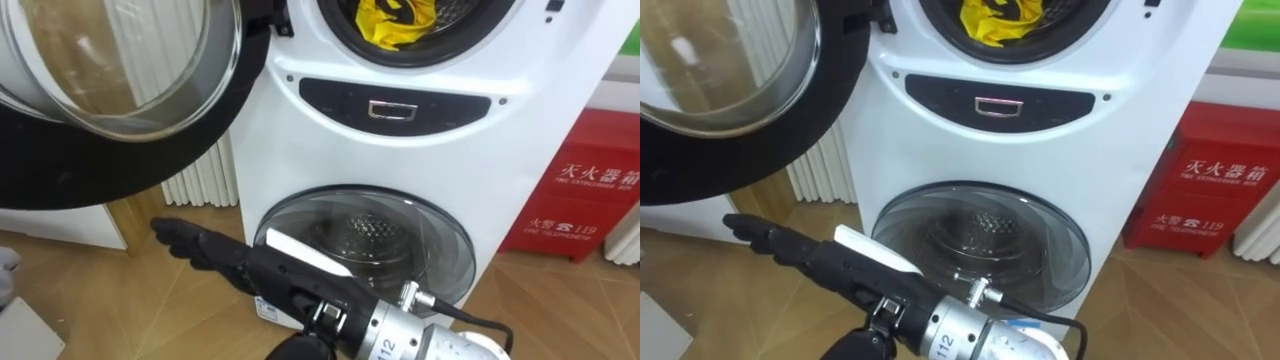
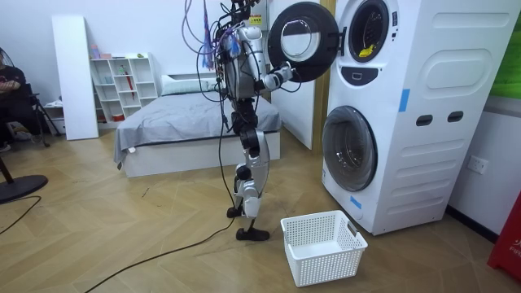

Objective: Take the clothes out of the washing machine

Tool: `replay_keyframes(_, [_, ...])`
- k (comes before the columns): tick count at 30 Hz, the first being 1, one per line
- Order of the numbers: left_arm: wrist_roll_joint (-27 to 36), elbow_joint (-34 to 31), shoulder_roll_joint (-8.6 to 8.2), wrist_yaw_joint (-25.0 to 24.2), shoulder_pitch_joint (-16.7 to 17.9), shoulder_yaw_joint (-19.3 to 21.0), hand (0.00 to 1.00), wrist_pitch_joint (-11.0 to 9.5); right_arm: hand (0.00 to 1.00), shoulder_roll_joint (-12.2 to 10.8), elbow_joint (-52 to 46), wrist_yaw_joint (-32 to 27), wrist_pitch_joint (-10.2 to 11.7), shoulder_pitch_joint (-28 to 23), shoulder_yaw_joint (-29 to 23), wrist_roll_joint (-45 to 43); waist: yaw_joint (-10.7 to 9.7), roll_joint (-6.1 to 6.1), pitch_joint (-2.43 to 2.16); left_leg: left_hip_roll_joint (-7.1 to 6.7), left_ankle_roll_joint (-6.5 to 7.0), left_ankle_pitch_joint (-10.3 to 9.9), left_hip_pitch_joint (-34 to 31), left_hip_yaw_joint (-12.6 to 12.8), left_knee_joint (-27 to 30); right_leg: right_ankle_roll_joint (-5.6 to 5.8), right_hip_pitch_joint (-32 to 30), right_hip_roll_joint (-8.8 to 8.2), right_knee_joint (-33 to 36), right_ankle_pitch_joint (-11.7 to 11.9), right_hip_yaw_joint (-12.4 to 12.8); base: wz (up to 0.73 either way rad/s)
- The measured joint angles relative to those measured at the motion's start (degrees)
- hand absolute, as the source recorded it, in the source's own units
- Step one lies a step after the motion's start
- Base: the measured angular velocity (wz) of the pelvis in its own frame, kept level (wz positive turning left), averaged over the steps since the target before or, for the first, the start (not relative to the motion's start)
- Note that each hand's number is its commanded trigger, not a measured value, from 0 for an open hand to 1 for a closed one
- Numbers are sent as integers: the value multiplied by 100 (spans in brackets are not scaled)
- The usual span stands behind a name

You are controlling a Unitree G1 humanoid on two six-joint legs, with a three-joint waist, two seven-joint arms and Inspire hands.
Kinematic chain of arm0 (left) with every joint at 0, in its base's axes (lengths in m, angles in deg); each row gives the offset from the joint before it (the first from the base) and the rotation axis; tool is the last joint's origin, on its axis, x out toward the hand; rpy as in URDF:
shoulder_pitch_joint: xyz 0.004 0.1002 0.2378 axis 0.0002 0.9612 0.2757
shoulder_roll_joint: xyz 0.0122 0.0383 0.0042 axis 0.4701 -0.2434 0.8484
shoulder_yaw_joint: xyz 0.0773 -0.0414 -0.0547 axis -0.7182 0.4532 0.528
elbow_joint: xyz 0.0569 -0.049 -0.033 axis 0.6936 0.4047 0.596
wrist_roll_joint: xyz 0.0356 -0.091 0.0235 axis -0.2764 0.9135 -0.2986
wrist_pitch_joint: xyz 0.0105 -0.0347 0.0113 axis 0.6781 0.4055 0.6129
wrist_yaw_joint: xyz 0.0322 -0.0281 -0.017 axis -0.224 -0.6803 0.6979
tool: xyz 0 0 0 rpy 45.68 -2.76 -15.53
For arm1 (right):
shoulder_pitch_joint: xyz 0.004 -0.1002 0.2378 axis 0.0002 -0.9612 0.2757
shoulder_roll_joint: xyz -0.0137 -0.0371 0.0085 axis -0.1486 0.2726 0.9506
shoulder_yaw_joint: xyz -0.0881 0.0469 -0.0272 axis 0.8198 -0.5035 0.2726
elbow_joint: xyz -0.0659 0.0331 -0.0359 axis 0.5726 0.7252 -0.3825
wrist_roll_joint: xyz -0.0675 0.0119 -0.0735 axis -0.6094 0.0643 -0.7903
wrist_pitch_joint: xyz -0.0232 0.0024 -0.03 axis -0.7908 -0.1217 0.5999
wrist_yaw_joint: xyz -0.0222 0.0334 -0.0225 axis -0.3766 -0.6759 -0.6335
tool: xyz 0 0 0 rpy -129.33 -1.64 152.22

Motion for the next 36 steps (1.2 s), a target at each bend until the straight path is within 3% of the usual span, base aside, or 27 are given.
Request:
replay_keyframes(11, [2, 40, -15, 92, 28, 5, 0, -15, 0, 14, 2, -18, 5, -226, -43, -2, -4, 2, 1, -5, 0, 0, 51, 19, -42, 4, 17, 5, 2, -2, 62, -1])
replay_keyframes(20, [2, 38, -41, 177, 154, 4, 0, -12, 0, 154, 7, -171, 5, -329, -114, -28, -77, 38, 2, -8, 0, 0, 49, 12, -39, 6, 29, 7, -2, -4, 61, 0])
replay_keyframes(26, [15, 72, -61, 232, 225, 24, 0, -2, 0, 125, 10, -538, 5, -332, -637, -507, -297, 19, -10, -14, 0, 0, 64, -1, -23, 16, 103, 6, -74, -6, 56, 5])
replay_keyframes(32, [5, 47, -86, 250, 478, 301, 0, 0, 0, 151, 9, -1435, 7, -333, -1702, -1129, -551, -73, -67, -19, 0, 0, 72, 12, -28, 17, 118, 11, -88, -7, 83, 0])
replay_keyframes(36, [2, 15, -110, 254, 547, 465, 0, 2, 0, 144, 10, -2263, 12, -315, -2220, -1243, -648, -72, -40, -17, 0, 0, 208, 21, -111, 30, 209, 18, -101, -15, 92, -1])
